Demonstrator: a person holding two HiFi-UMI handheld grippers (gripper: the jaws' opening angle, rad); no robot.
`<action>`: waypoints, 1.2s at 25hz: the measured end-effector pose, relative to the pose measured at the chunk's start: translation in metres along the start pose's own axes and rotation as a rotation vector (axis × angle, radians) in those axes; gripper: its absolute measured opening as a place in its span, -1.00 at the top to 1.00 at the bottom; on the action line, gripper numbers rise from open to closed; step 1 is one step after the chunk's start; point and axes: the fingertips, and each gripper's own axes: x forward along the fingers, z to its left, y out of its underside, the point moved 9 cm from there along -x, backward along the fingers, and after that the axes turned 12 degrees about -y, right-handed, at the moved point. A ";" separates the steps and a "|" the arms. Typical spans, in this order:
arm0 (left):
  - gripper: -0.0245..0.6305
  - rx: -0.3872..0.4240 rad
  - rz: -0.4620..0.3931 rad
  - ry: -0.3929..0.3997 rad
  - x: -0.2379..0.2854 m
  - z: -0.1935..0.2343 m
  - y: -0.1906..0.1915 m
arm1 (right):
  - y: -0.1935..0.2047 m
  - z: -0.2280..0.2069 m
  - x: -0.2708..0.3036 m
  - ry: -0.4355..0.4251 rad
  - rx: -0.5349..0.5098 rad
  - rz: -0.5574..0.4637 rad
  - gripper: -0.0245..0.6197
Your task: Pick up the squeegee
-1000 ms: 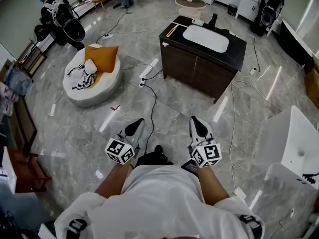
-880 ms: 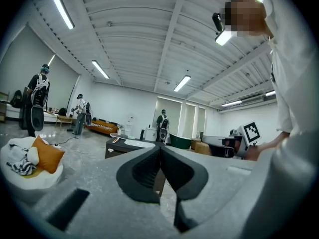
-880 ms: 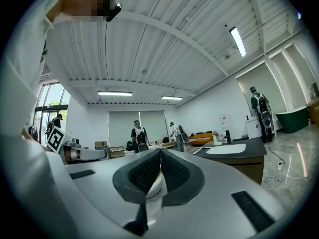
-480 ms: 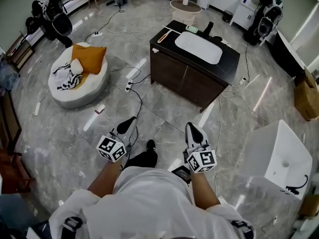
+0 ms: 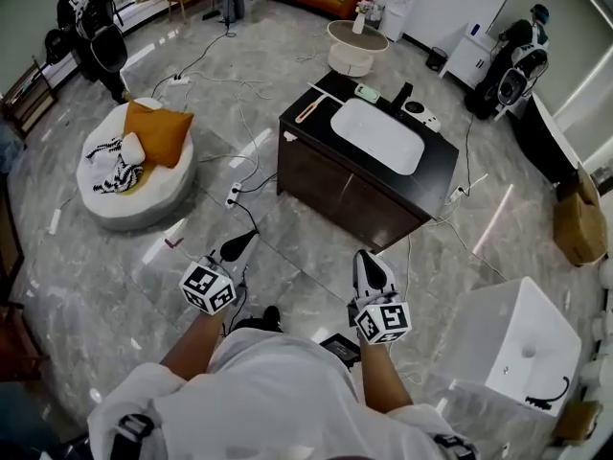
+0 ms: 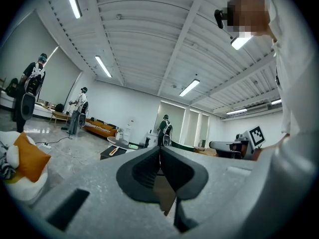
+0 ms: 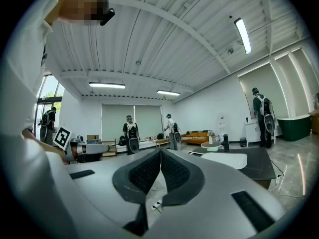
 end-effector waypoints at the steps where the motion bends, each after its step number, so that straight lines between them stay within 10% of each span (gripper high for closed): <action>1: 0.88 0.000 0.000 0.009 0.014 0.005 -0.003 | -0.003 -0.011 0.009 0.006 -0.005 0.001 0.88; 14: 0.88 0.014 0.028 0.023 0.168 0.056 -0.002 | -0.010 -0.138 0.102 0.022 0.006 -0.008 0.88; 30: 0.88 0.063 0.052 -0.034 0.371 0.041 -0.039 | -0.043 -0.324 0.199 -0.180 0.024 -0.028 0.88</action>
